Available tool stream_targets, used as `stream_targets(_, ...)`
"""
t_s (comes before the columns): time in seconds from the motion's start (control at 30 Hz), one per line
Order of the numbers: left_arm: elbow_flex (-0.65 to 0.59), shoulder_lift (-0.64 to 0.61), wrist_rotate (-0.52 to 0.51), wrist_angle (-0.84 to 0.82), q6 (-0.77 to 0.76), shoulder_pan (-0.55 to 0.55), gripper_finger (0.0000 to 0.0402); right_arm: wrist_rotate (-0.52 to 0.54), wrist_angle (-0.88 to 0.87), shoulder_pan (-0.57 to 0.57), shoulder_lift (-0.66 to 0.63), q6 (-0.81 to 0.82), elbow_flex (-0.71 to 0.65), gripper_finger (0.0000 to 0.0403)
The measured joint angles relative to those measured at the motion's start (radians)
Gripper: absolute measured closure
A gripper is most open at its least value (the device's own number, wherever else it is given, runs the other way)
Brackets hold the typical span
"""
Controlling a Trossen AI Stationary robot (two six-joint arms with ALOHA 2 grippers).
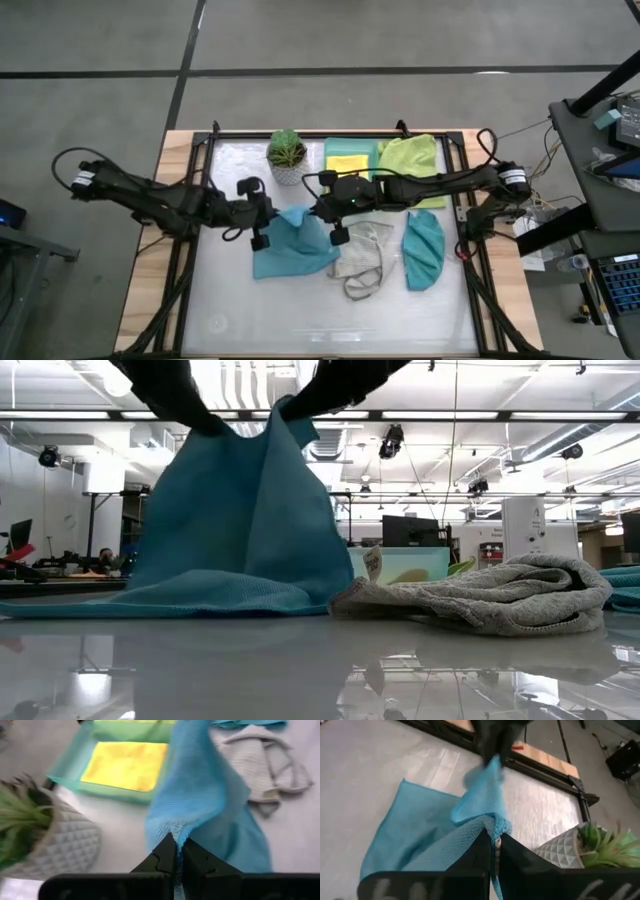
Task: Fold microfiber towels
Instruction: Fold the left blue microfiber cloth
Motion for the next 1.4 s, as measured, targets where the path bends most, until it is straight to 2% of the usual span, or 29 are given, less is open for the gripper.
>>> stream_targets(0.13, 0.014, 0.013, 0.008, 0.003, -0.073, -0.049, 0.0401, 0.0, -0.002, 0.014, -0.028, -0.026, 0.0, 0.0394)
stream_targets(0.37, 0.081, 0.016, 0.009, -0.018, -0.076, -0.091, 0.0401, -0.027, -0.064, 0.024, -0.077, -0.025, 0.047, 0.0394)
stream_targets(0.67, 0.414, 0.004, -0.018, -0.369, 0.082, -0.032, 0.0402, -0.04, -0.226, -0.014, -0.065, -0.097, 0.305, 0.0394)
stream_targets(0.8, 0.498, -0.015, -0.043, -0.472, 0.146, 0.018, 0.0401, -0.076, -0.268, -0.069, -0.035, -0.113, 0.396, 0.0394)
stream_targets(1.1, 0.522, -0.087, -0.088, -0.63, 0.161, 0.161, 0.0402, -0.084, -0.372, -0.198, 0.029, -0.112, 0.478, 0.0394)
stream_targets(1.23, 0.511, -0.094, -0.085, -0.654, 0.145, 0.172, 0.0402, -0.088, -0.413, -0.217, 0.034, -0.112, 0.487, 0.0394)
stream_targets(1.33, 0.507, -0.093, -0.053, -0.667, 0.094, 0.171, 0.0402, -0.109, -0.456, -0.218, 0.022, -0.101, 0.486, 0.0394)
stream_targets(1.4, 0.489, -0.093, 0.009, -0.663, 0.064, 0.171, 0.0402, -0.17, -0.503, -0.216, 0.017, -0.077, 0.485, 0.0394)
